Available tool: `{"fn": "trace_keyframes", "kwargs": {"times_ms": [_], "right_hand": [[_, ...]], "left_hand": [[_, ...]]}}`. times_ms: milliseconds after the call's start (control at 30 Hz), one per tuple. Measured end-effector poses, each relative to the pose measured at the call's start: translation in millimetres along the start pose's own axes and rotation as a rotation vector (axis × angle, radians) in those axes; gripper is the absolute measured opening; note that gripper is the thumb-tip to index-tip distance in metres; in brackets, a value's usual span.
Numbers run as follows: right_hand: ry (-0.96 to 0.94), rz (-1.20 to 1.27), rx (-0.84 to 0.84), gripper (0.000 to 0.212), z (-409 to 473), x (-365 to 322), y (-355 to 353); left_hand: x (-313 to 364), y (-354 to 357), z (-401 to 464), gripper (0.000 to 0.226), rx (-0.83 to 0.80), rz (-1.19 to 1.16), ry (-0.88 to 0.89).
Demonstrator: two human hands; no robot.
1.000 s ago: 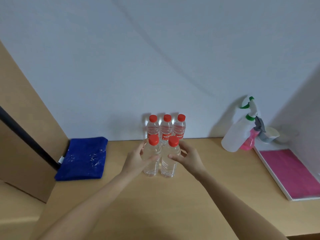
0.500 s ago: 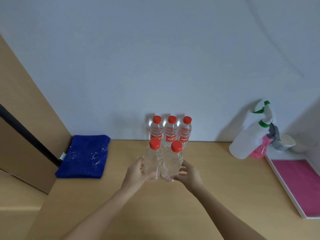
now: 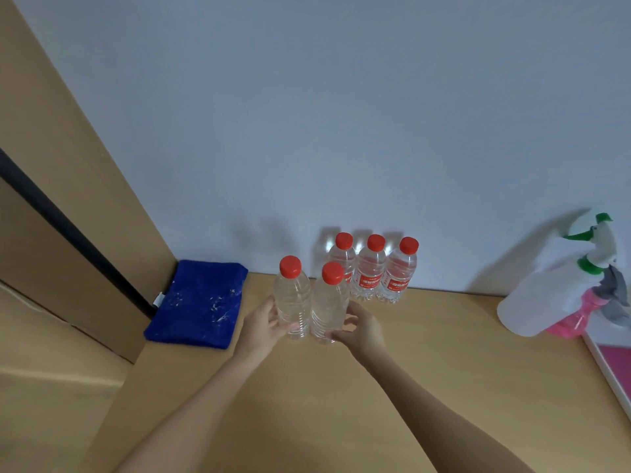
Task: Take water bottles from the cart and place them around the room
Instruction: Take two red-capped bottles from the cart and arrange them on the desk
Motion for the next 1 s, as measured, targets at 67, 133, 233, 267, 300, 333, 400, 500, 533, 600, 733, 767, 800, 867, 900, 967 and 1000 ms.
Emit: {"fn": "trace_keyframes", "kwargs": {"times_ms": [67,133,233,267,300,333,400,500,533,600,733,767,800,867,900,967,1000], "right_hand": [[-0.013,0.017,-0.008,0.055,9,-5,9],[-0.025,0.025,-0.010,0.058,17,-9,18],[-0.036,0.027,-0.007,0.060,29,-14,30],[-0.037,0.031,-0.006,0.059,33,-15,34],[-0.037,0.034,-0.006,0.058,36,-17,37],[-0.039,0.036,-0.005,0.058,40,-19,40],[-0.038,0.035,-0.001,0.058,46,-21,47],[-0.029,0.052,0.011,0.057,54,-23,55],[-0.030,0.054,0.012,0.057,56,-23,57],[-0.039,0.058,0.014,0.059,57,-23,58],[-0.071,0.112,0.003,0.065,48,-21,55],[-0.078,0.126,0.007,0.067,45,-21,52],[-0.077,0.140,0.015,0.068,40,-21,48],[-0.075,0.168,0.044,0.069,31,-17,37],[-0.075,0.181,0.064,0.068,26,-14,31],[-0.073,0.198,0.110,0.063,16,-8,16],[-0.069,0.205,0.137,0.060,12,-4,8]], "left_hand": [[-1,-9,5,0.047,0.029,-0.011,-0.022],[-4,-15,10,0.046,0.056,-0.028,-0.038],[-10,-26,19,0.045,0.092,-0.049,-0.058],[-12,-29,22,0.046,0.097,-0.056,-0.059],[-13,-32,25,0.048,0.104,-0.063,-0.060],[-13,-35,27,0.050,0.110,-0.074,-0.059],[-13,-39,32,0.052,0.127,-0.084,-0.053],[-12,-42,38,0.052,0.142,-0.111,-0.043],[-12,-42,38,0.052,0.141,-0.124,-0.041],[-11,-41,37,0.056,0.133,-0.148,-0.052],[-14,-34,27,0.085,0.080,-0.231,-0.077],[-17,-31,21,0.092,0.109,-0.248,-0.105],[-20,-29,14,0.094,0.162,-0.267,-0.139],[-23,-22,-7,0.083,0.268,-0.315,-0.170],[-23,-16,-18,0.073,0.300,-0.331,-0.154],[-19,-3,-37,0.051,0.308,-0.334,-0.092],[-16,5,-42,0.044,0.288,-0.328,-0.067]]}}
Point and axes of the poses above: each hand's wrist, its own z-axis towards the middle knuckle, its own y-axis out of the palm, x = y × z, the point moved 1 cm from there along z, towards the middle knuckle, and after that the axes turned 9 degrees about -y, right-handed, at the moved point
